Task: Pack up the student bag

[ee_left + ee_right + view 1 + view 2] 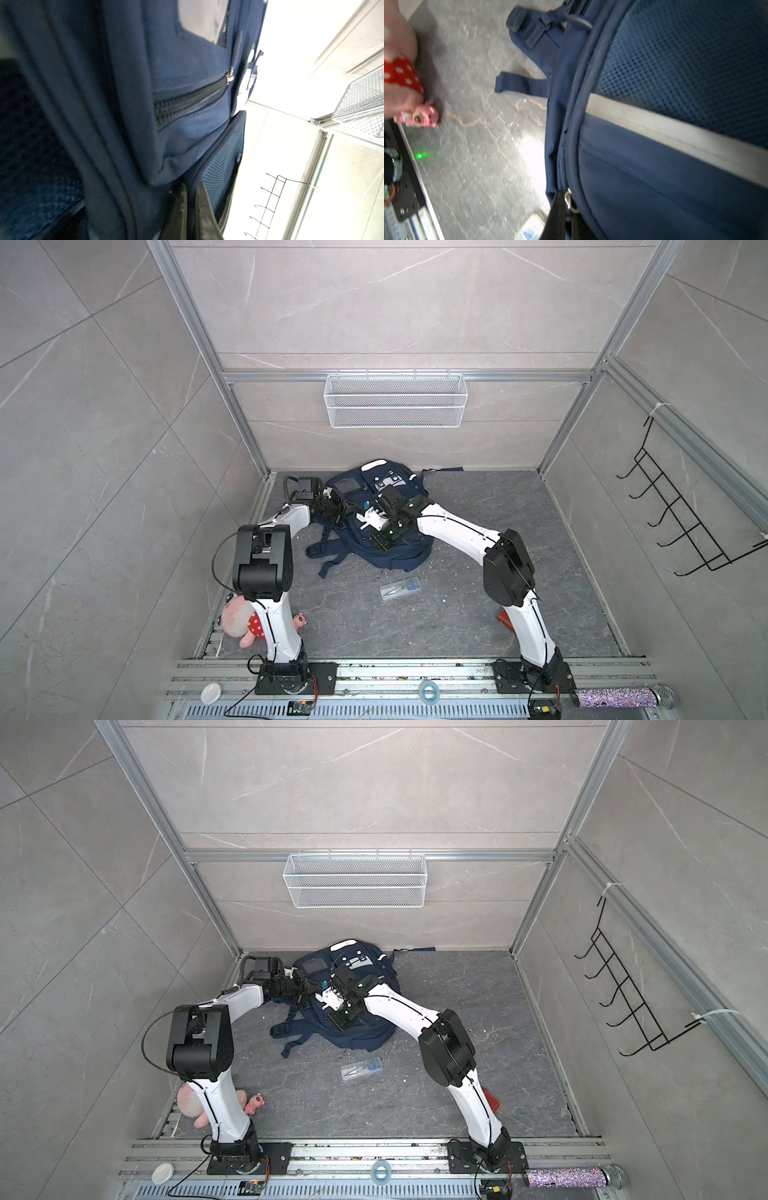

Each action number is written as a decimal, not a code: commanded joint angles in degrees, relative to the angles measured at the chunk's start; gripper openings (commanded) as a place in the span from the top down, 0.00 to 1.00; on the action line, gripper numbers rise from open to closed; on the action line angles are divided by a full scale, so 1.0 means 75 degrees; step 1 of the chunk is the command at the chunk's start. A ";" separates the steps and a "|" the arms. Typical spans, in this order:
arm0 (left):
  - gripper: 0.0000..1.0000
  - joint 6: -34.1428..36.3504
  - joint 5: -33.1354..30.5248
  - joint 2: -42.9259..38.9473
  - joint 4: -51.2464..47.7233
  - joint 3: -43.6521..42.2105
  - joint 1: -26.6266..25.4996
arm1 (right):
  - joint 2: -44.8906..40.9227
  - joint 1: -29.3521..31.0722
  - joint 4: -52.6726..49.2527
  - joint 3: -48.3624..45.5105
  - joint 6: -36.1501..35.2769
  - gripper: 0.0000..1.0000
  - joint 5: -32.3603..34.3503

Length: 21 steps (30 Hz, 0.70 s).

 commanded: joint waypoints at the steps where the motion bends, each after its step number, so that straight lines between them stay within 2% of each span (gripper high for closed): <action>1: 1.00 -0.0427 0.0080 -0.0533 0.0573 -0.0250 -0.0217 | -0.0502 0.0158 0.2177 -0.0426 0.1377 1.00 -0.0354; 4: 1.00 -0.0316 -0.0051 -0.0836 0.0363 -0.0433 -0.0322 | -0.0452 -0.0008 0.2018 -0.0523 0.1582 1.00 -0.0472; 10: 1.00 0.0050 -0.0306 -0.1318 -0.0675 -0.0535 -0.0578 | -0.1373 -0.0662 0.3299 -0.2201 0.2668 1.00 -0.0059; 13: 1.00 0.0127 -0.0392 -0.1426 -0.1118 -0.0484 -0.0779 | -0.1724 -0.0971 0.3759 -0.2813 0.2983 1.00 -0.0132; 21: 1.00 -0.0196 -0.0308 -0.0872 -0.1192 0.0139 -0.1462 | -0.2294 -0.0983 0.4682 -0.4154 0.2707 1.00 -0.0232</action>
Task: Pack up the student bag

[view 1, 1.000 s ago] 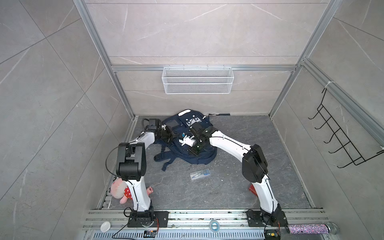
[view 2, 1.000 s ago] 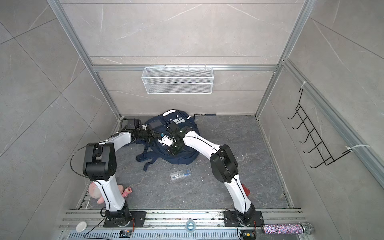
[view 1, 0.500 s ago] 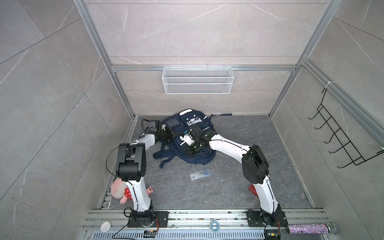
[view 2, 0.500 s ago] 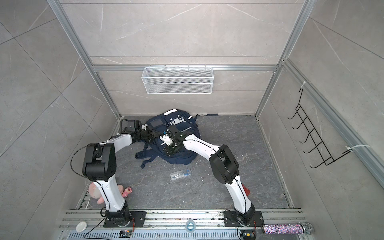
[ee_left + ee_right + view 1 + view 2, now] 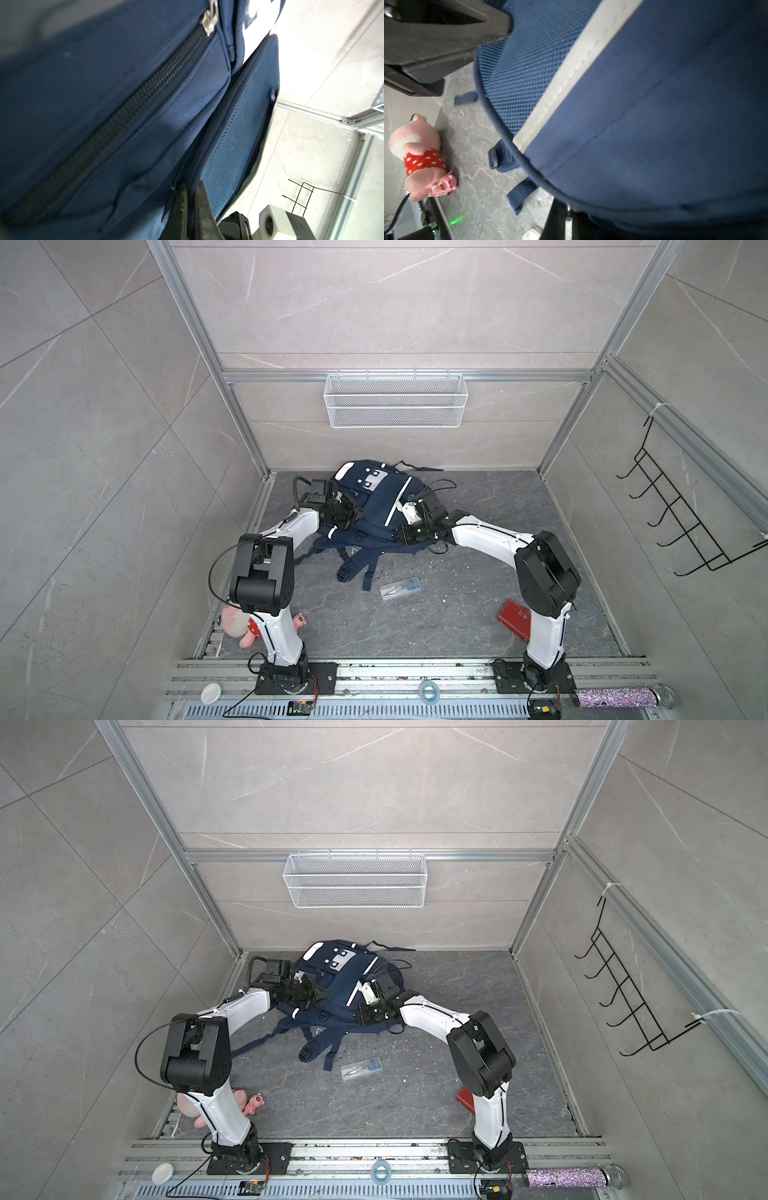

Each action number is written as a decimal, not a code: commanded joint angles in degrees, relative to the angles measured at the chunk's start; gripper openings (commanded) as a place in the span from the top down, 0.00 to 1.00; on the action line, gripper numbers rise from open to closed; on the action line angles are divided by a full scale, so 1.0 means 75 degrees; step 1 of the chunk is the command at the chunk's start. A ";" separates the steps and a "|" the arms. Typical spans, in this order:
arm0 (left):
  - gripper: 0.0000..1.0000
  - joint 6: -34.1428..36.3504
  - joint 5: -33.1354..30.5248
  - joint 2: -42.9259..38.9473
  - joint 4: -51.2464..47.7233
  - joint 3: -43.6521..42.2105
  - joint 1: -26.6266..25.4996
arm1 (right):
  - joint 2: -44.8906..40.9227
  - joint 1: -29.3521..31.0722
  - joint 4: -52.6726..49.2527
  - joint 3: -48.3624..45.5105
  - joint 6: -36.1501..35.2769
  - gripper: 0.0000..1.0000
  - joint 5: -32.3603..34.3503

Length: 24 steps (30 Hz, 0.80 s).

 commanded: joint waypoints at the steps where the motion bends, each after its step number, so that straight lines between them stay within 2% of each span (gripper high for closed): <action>1: 1.00 -0.0178 0.0923 0.0089 -0.0393 0.0634 -0.0656 | -0.0292 0.0150 0.1271 -0.0226 -0.0013 1.00 -0.0059; 11: 1.00 -0.0648 0.0912 0.0343 -0.0140 0.1001 -0.1095 | 0.0167 0.0280 0.1200 0.0259 -0.0789 1.00 -0.0515; 15: 1.00 -0.0676 0.0857 0.0299 -0.0143 0.0922 -0.1156 | 0.0270 0.0288 0.1249 0.0677 -0.0751 1.00 -0.0870; 19: 1.00 -0.0865 0.0785 0.0161 0.0106 0.0570 -0.1097 | 0.0155 0.0310 0.1599 0.0564 -0.0450 1.00 -0.1140; 24: 1.00 -0.0909 0.0751 0.0221 0.0191 0.0542 -0.1052 | 0.0069 0.0397 0.1573 0.0162 -0.0292 1.00 -0.0853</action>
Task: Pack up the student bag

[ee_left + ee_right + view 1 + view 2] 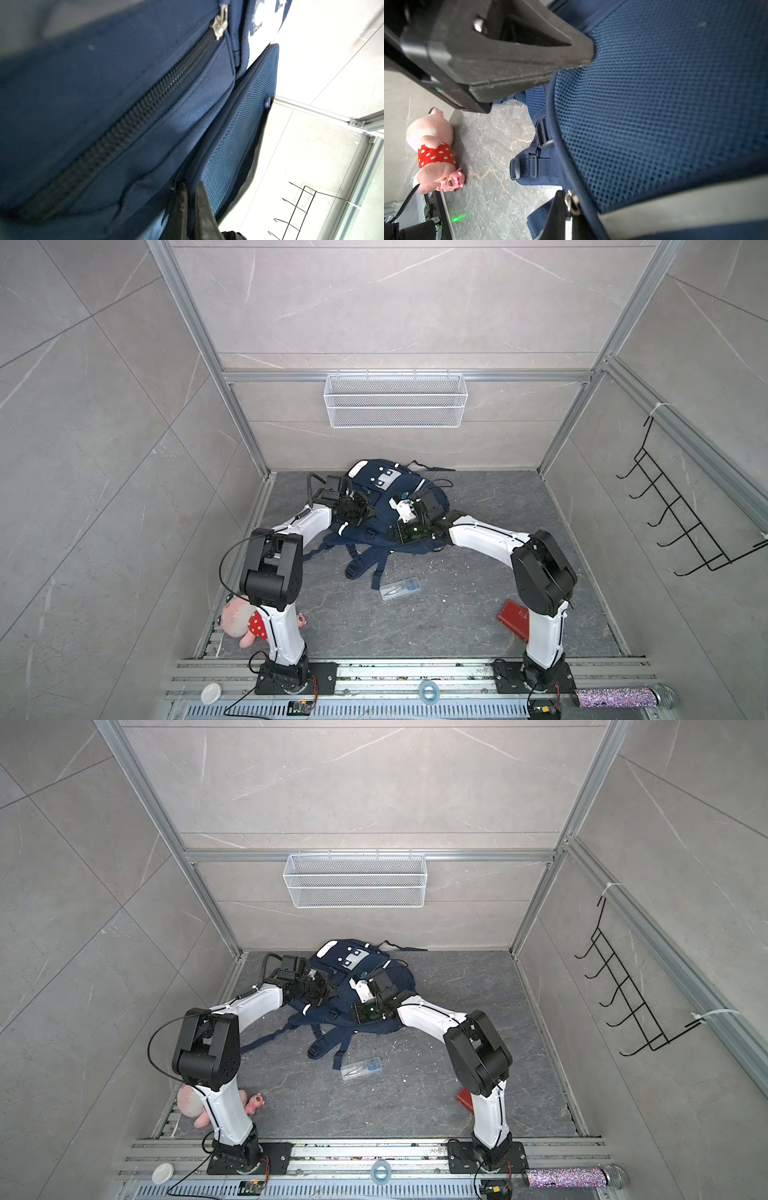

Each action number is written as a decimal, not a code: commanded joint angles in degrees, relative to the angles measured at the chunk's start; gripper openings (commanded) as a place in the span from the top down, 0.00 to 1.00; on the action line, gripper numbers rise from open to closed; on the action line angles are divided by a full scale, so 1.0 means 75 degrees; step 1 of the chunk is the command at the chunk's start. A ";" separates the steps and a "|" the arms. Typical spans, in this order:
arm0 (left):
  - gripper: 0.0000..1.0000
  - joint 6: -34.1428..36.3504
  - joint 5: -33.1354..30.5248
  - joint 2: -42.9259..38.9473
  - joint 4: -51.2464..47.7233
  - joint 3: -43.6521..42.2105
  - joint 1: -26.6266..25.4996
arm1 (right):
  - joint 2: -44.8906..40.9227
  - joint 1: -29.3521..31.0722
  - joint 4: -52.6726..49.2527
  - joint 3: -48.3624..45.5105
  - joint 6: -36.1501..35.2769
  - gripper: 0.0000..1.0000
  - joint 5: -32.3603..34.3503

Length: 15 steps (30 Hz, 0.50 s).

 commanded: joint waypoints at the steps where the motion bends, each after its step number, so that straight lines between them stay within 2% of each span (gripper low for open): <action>1: 1.00 -0.0165 0.1061 -0.0191 0.0081 -0.0006 -0.0387 | -0.0172 0.0286 0.1019 -0.0109 0.0126 1.00 -0.0359; 2: 1.00 -0.0051 0.1022 -0.0188 -0.0047 0.0020 -0.0364 | -0.0224 0.0283 0.0988 -0.0147 0.0170 0.99 -0.0292; 4: 1.00 0.0132 0.0958 -0.0216 -0.0238 -0.0007 -0.0306 | -0.0329 0.0274 0.0934 -0.0230 0.0264 0.89 -0.0189; 8: 1.00 0.0633 0.0805 -0.0292 -0.0578 -0.0037 -0.0165 | -0.0710 0.0099 0.1149 -0.0639 0.0632 0.56 -0.0194; 11: 0.70 0.1559 0.0450 -0.0367 -0.1455 0.0434 -0.0118 | -0.1277 -0.0256 0.1526 -0.1199 0.1146 0.40 -0.0352; 15: 0.43 0.3572 -0.0368 -0.0552 -0.3321 0.1615 -0.0135 | -0.2252 -0.0779 0.1508 -0.1695 0.1454 0.27 -0.0495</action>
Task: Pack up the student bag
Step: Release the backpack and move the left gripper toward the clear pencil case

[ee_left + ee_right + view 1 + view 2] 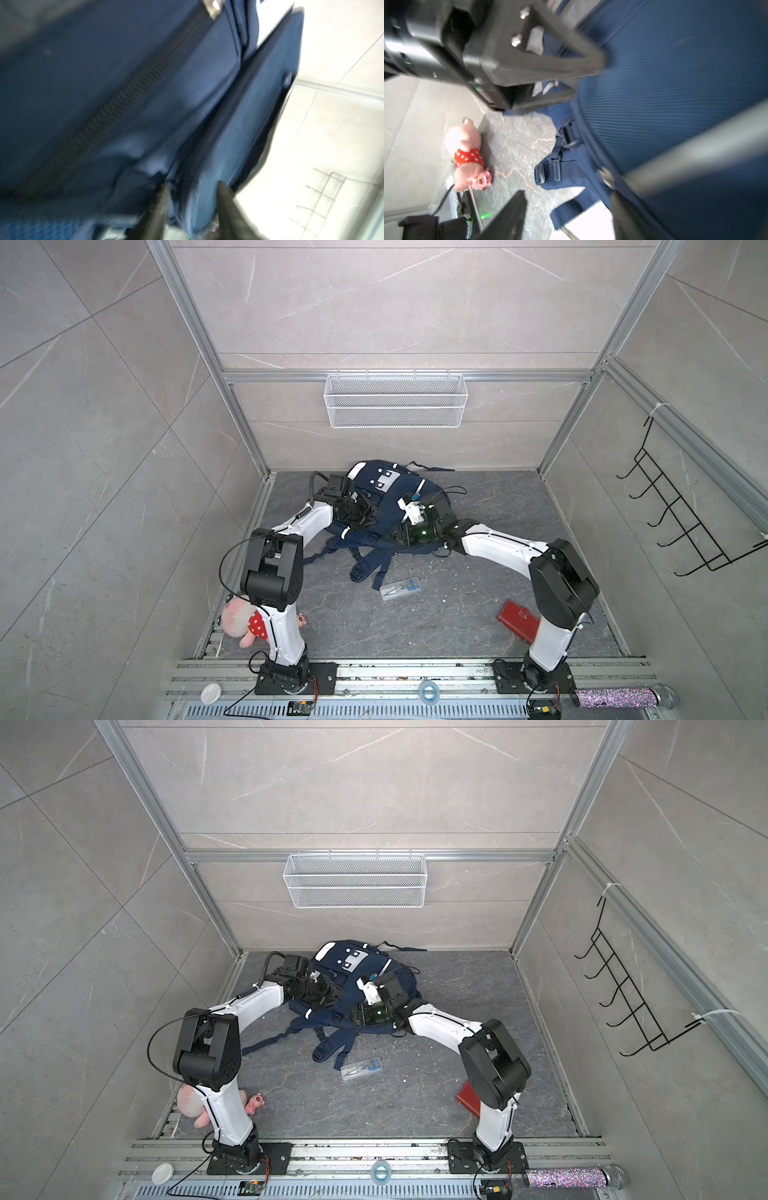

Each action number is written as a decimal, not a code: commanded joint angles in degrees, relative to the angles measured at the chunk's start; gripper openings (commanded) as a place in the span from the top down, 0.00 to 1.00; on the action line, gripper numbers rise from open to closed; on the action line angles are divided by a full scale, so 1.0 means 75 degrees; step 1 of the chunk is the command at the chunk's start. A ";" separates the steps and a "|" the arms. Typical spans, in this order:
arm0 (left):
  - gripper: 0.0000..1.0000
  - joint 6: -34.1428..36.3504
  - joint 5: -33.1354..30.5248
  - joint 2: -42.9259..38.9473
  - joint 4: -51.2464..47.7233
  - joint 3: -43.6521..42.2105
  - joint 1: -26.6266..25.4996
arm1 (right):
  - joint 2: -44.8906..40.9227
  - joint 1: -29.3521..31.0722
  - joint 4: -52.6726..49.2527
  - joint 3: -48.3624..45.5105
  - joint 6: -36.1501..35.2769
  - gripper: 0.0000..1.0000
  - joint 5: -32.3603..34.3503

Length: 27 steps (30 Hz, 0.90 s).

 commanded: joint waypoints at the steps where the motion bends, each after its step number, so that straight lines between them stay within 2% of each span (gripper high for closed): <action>1: 0.38 0.2184 -0.0505 -0.0653 -0.1768 0.0969 -0.0068 | -0.0970 -0.0454 0.0316 -0.0243 0.0414 0.26 -0.0125; 6: 0.15 0.4194 -0.1158 -0.1751 -0.2585 0.0446 -0.0252 | -0.1679 -0.1084 -0.0009 -0.0681 0.0853 0.20 -0.0153; 7: 0.14 0.4610 -0.1302 -0.2021 -0.2731 0.0238 -0.0402 | -0.1788 -0.1248 -0.0060 -0.0813 0.1003 0.16 -0.0077; 9: 0.14 0.5272 -0.1522 -0.2446 -0.2997 -0.0127 -0.0775 | -0.1923 -0.1596 -0.0462 -0.0943 0.1146 0.00 0.0213; 15: 0.14 0.6012 -0.1796 -0.3198 -0.3065 -0.1367 -0.2050 | -0.1871 -0.2545 -0.3075 -0.0468 0.1252 0.00 0.1400; 18: 0.14 0.6411 -0.1784 -0.3163 -0.3007 -0.1756 -0.2514 | -0.1934 -0.2639 -0.3755 -0.0434 0.1439 0.00 0.1641; 20: 0.06 0.6781 -0.2008 -0.2953 -0.3002 -0.1907 -0.2888 | -0.2023 -0.2636 -0.3833 -0.0626 0.1688 0.00 0.1629; 24: 0.05 0.7396 -0.2269 -0.2322 -0.2870 -0.2023 -0.3419 | -0.2320 -0.2640 -0.3725 -0.1169 0.2198 0.00 0.1712; 27: 0.05 0.7477 -0.2450 -0.1801 -0.2697 -0.1788 -0.3734 | -0.2571 -0.2641 -0.3762 -0.1435 0.2347 0.00 0.1889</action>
